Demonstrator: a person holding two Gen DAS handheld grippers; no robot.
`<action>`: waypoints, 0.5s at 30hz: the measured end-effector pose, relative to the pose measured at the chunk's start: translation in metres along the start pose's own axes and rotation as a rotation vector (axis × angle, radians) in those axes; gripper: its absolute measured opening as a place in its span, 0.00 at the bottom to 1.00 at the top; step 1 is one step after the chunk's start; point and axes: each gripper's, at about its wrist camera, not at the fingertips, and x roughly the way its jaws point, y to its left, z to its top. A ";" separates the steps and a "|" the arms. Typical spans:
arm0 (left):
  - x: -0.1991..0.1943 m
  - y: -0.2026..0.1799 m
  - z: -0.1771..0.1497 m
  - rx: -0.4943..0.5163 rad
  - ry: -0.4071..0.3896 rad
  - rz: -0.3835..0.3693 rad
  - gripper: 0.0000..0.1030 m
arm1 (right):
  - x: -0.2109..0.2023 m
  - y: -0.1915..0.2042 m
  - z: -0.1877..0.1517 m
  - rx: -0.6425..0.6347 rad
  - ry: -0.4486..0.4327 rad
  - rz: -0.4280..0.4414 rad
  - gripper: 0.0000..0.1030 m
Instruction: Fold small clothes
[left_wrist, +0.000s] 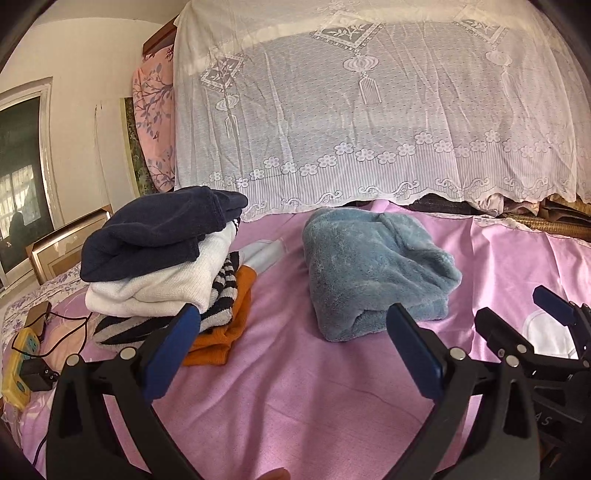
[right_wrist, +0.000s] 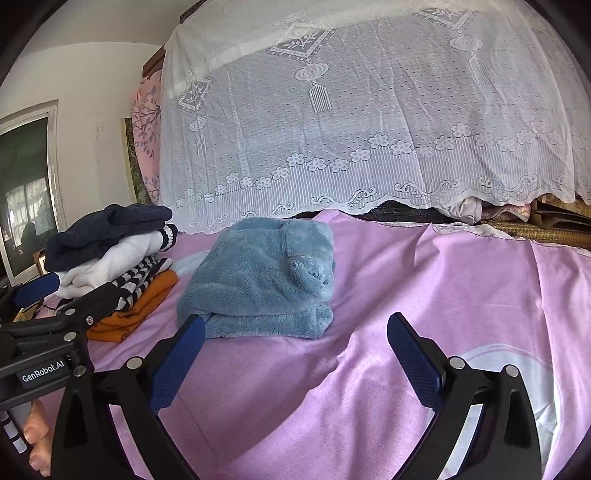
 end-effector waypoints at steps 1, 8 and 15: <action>0.000 0.001 0.000 -0.001 0.003 0.002 0.96 | 0.000 0.001 0.000 -0.005 -0.002 -0.004 0.97; 0.009 0.003 -0.003 -0.010 0.025 -0.010 0.96 | 0.003 0.003 -0.001 -0.006 -0.003 -0.014 0.97; 0.017 0.001 -0.008 -0.003 0.054 -0.023 0.96 | 0.003 0.000 -0.001 -0.007 -0.014 -0.036 0.97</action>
